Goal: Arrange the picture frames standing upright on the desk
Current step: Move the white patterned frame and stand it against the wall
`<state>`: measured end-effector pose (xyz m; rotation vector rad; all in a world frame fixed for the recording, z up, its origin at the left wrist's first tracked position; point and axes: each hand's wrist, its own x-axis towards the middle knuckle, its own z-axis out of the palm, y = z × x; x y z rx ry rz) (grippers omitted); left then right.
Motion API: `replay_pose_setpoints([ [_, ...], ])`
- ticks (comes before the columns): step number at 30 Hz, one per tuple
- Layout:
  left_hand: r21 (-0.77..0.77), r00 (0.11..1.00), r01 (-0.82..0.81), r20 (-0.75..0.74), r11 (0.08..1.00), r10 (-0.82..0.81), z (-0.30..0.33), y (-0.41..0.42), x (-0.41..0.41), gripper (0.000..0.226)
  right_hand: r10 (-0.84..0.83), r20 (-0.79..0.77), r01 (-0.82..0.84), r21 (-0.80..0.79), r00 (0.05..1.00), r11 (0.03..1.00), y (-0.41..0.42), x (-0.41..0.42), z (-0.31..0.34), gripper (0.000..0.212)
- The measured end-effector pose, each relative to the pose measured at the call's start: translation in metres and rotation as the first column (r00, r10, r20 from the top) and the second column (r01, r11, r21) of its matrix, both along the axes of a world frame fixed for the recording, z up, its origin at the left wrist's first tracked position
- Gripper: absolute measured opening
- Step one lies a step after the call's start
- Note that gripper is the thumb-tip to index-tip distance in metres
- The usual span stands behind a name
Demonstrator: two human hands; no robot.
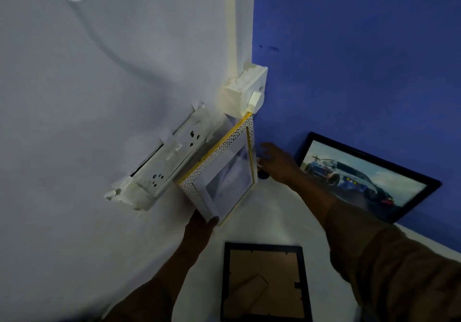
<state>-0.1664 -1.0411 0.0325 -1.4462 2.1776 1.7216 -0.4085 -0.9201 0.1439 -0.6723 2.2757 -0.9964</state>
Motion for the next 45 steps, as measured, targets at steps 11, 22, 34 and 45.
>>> replay_pose_setpoints([
  [11, -0.684, 0.840, 0.461, 0.131, 0.565, -0.527, -0.034, -0.024, 0.018, 0.013, -0.063, -0.152, 0.030, -0.206, 0.986, 0.978, 0.000, -0.003, -0.022, 0.020],
  [22, -0.275, 0.944, 0.112, -0.271, 0.955, -0.189, 0.067, 0.048, 0.027, 0.016, -0.266, -0.187, 0.213, -0.264, 0.946, 0.941, 0.126, 0.027, 0.015, 0.020],
  [34, -0.404, 0.874, 0.092, -0.404, 0.910, -0.268, 0.213, 0.172, 0.034, 0.013, -0.486, 0.079, 0.492, -0.197, 0.870, 0.848, 0.316, 0.078, 0.068, 0.032],
  [45, -0.751, 0.753, 0.508, 0.151, 0.421, -0.641, 0.286, 0.267, 0.012, 0.023, -0.399, -0.626, 0.157, -0.405, 0.670, 0.901, 0.414, 0.161, 0.170, 0.058],
])
